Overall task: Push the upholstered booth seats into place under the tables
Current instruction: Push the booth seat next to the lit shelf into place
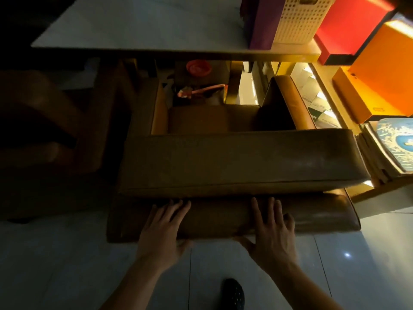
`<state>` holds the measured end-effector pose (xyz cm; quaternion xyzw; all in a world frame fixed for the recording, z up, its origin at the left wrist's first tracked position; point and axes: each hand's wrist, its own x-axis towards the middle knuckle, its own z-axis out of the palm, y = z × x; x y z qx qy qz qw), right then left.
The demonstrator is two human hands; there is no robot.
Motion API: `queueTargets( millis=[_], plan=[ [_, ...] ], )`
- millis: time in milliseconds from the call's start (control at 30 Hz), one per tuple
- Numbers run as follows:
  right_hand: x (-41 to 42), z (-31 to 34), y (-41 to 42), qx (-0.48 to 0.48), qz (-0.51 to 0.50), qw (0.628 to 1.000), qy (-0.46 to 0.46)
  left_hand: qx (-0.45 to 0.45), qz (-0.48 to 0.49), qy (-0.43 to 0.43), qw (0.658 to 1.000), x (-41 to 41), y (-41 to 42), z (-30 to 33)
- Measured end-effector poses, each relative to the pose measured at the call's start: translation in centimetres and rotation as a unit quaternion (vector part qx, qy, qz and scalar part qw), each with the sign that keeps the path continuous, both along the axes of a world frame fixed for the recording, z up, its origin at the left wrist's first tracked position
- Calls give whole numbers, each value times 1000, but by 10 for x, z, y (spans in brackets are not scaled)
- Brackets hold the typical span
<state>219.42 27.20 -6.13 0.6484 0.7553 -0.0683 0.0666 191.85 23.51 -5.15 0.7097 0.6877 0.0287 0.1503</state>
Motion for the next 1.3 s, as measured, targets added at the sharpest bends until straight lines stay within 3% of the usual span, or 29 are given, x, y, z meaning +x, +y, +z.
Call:
queueTargets(
  millis=[367, 967, 1300],
  plan=[
    [-19, -3, -6, -50, -27, 998, -18, 29, -28, 37, 999, -15, -1, -15],
    [-41, 5, 160, 8, 16, 999, -36, 63, -6, 19, 998, -32, 161, -20],
    [-47, 6, 174, 8, 9, 999, -37, 81, 3, 7, 997, -37, 175, -22]
  ],
)
